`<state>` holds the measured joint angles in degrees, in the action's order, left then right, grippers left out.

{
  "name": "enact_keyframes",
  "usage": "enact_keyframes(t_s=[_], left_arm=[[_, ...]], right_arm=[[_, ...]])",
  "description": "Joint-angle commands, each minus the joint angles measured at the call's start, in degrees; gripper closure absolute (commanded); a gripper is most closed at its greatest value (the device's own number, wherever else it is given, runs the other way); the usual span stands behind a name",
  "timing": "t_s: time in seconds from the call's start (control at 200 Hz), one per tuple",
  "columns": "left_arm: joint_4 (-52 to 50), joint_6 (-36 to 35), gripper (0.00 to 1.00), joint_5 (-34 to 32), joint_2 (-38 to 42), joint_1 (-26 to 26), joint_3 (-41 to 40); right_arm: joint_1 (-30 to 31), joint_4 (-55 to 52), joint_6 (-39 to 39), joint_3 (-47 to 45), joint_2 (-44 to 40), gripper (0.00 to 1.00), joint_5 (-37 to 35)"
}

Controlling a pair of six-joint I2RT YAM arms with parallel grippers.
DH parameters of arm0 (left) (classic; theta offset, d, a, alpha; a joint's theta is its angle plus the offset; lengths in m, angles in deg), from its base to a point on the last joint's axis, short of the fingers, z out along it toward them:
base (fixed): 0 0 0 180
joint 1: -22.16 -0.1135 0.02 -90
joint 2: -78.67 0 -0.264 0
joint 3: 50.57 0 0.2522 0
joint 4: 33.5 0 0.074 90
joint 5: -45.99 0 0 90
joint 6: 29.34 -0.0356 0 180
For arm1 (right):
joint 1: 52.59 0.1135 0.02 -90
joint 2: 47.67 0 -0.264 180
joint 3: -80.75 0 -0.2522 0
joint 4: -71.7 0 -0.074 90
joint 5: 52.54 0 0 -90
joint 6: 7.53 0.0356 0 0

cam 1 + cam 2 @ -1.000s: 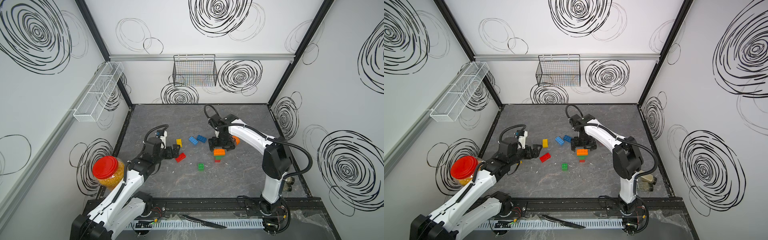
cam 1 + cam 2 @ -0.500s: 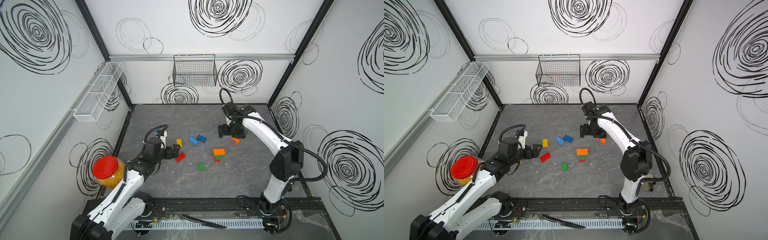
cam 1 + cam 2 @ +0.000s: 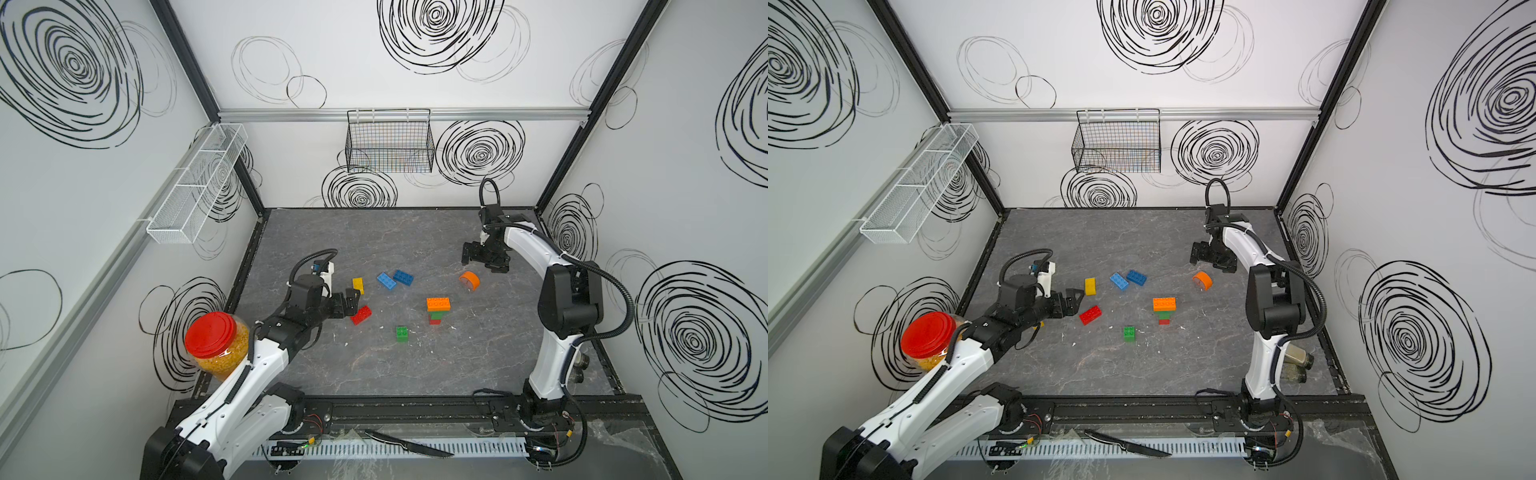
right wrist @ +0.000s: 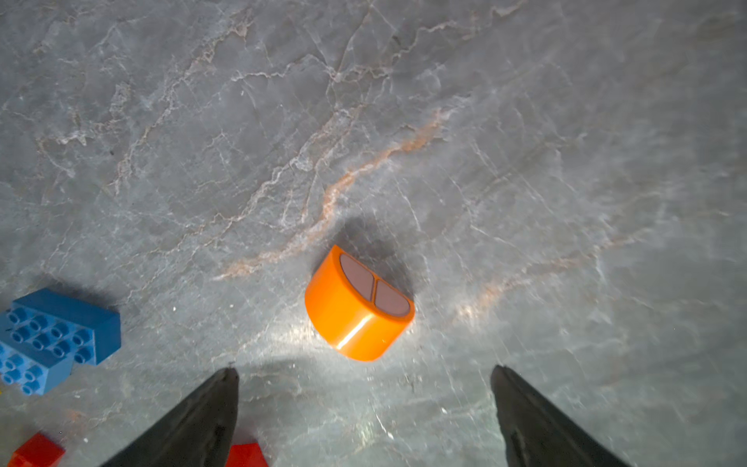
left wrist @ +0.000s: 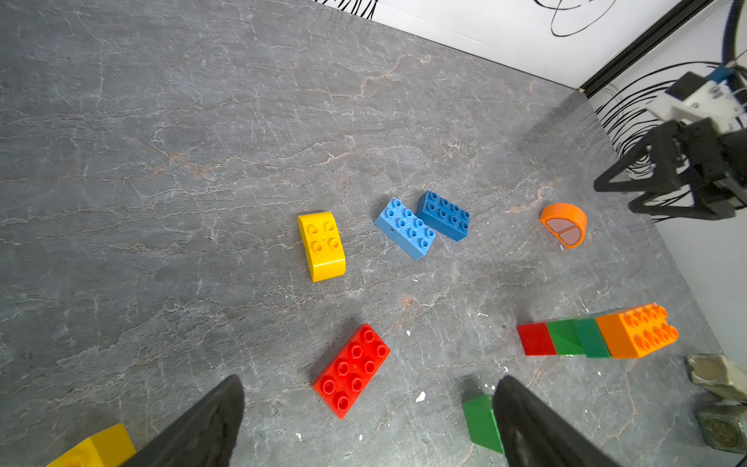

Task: Assemble an ice cream with lego
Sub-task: Pick up the lego brick from the center of the board.

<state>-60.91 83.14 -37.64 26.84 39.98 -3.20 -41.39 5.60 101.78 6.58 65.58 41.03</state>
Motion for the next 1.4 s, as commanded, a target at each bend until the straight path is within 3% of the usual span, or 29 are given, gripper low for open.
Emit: enact_keyframes(t_s=[0.0,0.48,0.63,0.891,1.106,1.396], left_arm=[[0.47,-0.42,0.01,-0.64,0.12,-0.42,0.56],[0.29,-0.42,0.01,-0.96,0.46,-0.30,0.51],[0.39,-0.39,0.01,-0.90,0.33,-0.18,0.59],[0.29,-0.47,0.01,-0.87,0.24,-0.08,0.62],[0.21,-0.44,0.01,-1.05,0.35,-0.07,0.60],[0.03,-0.42,0.01,-1.10,0.42,0.01,0.64]], right_arm=[[0.22,3.50,-1.72,-0.79,2.01,0.00,2.71],[4.78,4.12,-4.30,-2.46,5.85,0.01,3.81],[6.78,2.52,-4.68,-1.61,5.67,0.04,-0.24],[7.07,-0.66,-5.41,1.67,7.16,0.22,-7.57],[7.25,-1.12,-6.26,1.53,7.69,0.35,-8.23],[7.85,-1.46,-6.89,1.53,7.37,0.43,-8.36]])
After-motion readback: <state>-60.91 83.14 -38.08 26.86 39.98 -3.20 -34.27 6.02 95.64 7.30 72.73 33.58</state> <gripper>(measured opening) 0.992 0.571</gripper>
